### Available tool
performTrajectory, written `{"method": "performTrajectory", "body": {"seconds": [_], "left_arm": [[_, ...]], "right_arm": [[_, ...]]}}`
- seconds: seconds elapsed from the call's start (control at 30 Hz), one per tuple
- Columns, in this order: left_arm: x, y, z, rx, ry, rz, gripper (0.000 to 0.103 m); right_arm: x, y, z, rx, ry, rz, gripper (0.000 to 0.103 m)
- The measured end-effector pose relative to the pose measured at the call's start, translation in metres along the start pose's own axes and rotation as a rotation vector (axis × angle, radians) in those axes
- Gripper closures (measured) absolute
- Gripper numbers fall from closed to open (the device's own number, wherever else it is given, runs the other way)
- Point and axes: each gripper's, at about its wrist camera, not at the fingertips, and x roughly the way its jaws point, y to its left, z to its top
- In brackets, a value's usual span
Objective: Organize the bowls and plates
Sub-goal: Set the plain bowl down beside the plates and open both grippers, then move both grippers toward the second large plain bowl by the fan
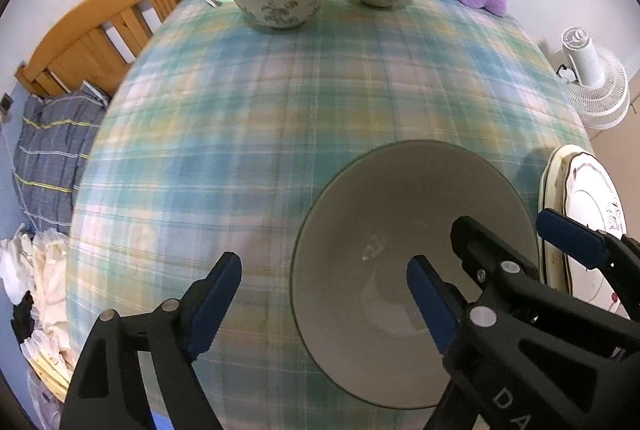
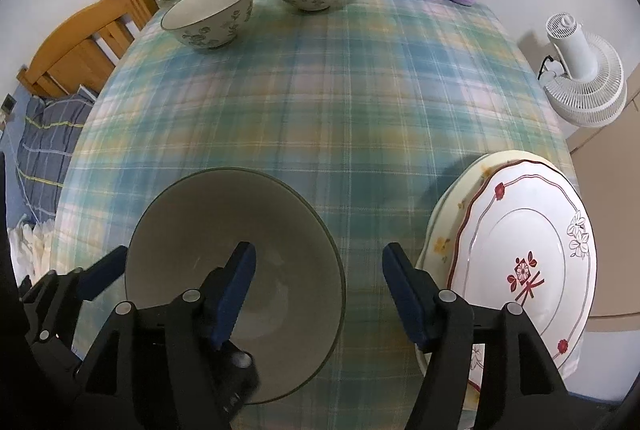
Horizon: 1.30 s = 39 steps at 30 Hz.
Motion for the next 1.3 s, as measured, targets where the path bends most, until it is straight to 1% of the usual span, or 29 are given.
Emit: {"method": "performTrajectory", "body": {"seconds": [0.27,0.33,0.47,0.63,0.77,0.87,0.93,1.03,1.2,1.3], "left_arm": [[-0.023,0.000,0.009,0.007,-0.069,0.026,0.016],[-0.029,0.000,0.014,0.007,-0.085,0.021,0.016],[-0.041,0.003,0.029,-0.007,-0.112,0.013,0.017],[-0.053,0.013,0.051,-0.034,-0.156,0.028,0.017],[-0.059,0.023,0.072,-0.039,-0.185,0.036,0.021],[-0.061,0.030,0.089,-0.040,-0.209,0.051,0.022],[-0.060,0.035,0.098,-0.045,-0.216,0.054,0.022],[-0.056,0.045,0.113,-0.053,-0.228,0.038,0.028],[-0.051,0.059,0.137,-0.064,-0.251,0.027,0.028],[-0.045,0.067,0.157,-0.055,-0.259,0.028,0.028]], "right_arm": [[-0.020,0.001,0.007,-0.029,-0.055,0.014,0.033],[-0.027,0.002,0.011,-0.042,-0.076,0.018,0.033],[-0.040,0.005,0.022,-0.055,-0.101,-0.002,0.033],[-0.054,0.014,0.044,-0.086,-0.149,0.011,0.033],[-0.059,0.021,0.064,-0.083,-0.170,0.027,0.033],[-0.061,0.028,0.080,-0.075,-0.191,0.031,0.033],[-0.062,0.033,0.091,-0.070,-0.208,0.027,0.033],[-0.059,0.041,0.107,-0.073,-0.217,0.030,0.033],[-0.051,0.055,0.132,-0.072,-0.232,0.030,0.033],[-0.047,0.063,0.146,-0.071,-0.247,0.026,0.033]]}}
